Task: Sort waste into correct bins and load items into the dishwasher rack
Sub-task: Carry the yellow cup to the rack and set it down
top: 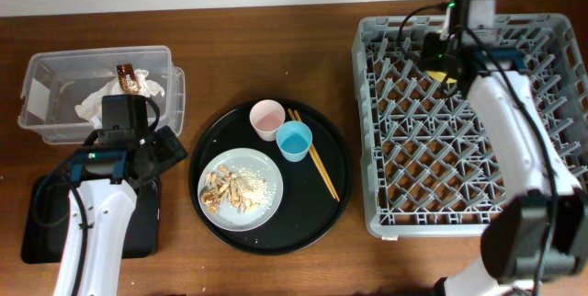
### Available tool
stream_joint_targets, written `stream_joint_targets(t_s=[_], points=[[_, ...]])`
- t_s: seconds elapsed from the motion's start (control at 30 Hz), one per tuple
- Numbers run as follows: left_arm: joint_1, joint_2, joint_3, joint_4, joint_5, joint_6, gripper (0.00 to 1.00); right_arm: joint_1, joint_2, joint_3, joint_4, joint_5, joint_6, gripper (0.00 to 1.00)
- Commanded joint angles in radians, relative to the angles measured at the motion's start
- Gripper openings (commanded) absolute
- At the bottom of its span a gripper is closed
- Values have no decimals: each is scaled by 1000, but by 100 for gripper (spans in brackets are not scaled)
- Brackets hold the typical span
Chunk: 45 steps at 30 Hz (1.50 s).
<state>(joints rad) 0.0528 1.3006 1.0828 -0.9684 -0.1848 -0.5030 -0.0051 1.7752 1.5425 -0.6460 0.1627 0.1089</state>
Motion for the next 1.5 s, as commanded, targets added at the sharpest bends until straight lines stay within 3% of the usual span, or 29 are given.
stream_joint_targets(t_s=[0.0, 0.1, 0.17, 0.23, 0.33, 0.43, 0.5, 0.57, 0.63, 0.7, 0.77, 0.9, 1.03, 1.17, 1.27, 1.3, 1.37, 1.47], points=[[2, -3, 1, 2, -11, -13, 99, 5, 135, 14, 73, 78, -106, 57], [2, -3, 1, 2, -11, -13, 99, 5, 171, 14, 76, 16, -129, 56], [2, -3, 1, 2, -11, -13, 99, 5, 170, 14, 69, 6, -127, 41], [2, -3, 1, 2, -11, -13, 99, 4, 125, 26, 54, 5, -59, 38], [2, -3, 1, 2, -11, -13, 99, 4, 58, 91, -30, 2, -47, 5], [2, -3, 1, 2, -11, -13, 99, -1, 14, 153, -101, -45, 5, 4], [2, -3, 1, 2, -11, -13, 99, -66, -22, 160, -100, -255, 6, 4], [2, -3, 1, 2, -11, -13, 99, -220, -19, 159, -90, -603, 90, 4], [2, -3, 1, 2, -11, -13, 99, -389, 0, 159, -53, -1070, 92, 4], [2, -3, 1, 2, -11, -13, 99, -502, 18, 159, -62, -1374, 92, 4], [2, -3, 1, 2, -11, -13, 99, -526, 31, 145, -129, -1383, 90, 4], [2, -3, 1, 2, -11, -13, 99, -529, 147, 18, -124, -1424, 92, 4], [2, -3, 1, 2, -11, -13, 99, -570, 177, 3, -126, -1527, 115, 4], [2, -3, 1, 2, -11, -13, 99, -605, 177, 3, -190, -1310, 113, 5], [2, -3, 1, 2, -11, -13, 99, -606, 177, 3, -207, -1276, 114, 4], [2, -3, 1, 2, -11, -13, 99, -606, 177, 3, -207, -1341, 114, 4], [2, -3, 1, 2, -11, -13, 99, -605, 177, 3, -152, -1695, 114, 4], [2, -3, 1, 2, -11, -13, 99, -589, 175, 4, -151, -1661, 132, 4]])
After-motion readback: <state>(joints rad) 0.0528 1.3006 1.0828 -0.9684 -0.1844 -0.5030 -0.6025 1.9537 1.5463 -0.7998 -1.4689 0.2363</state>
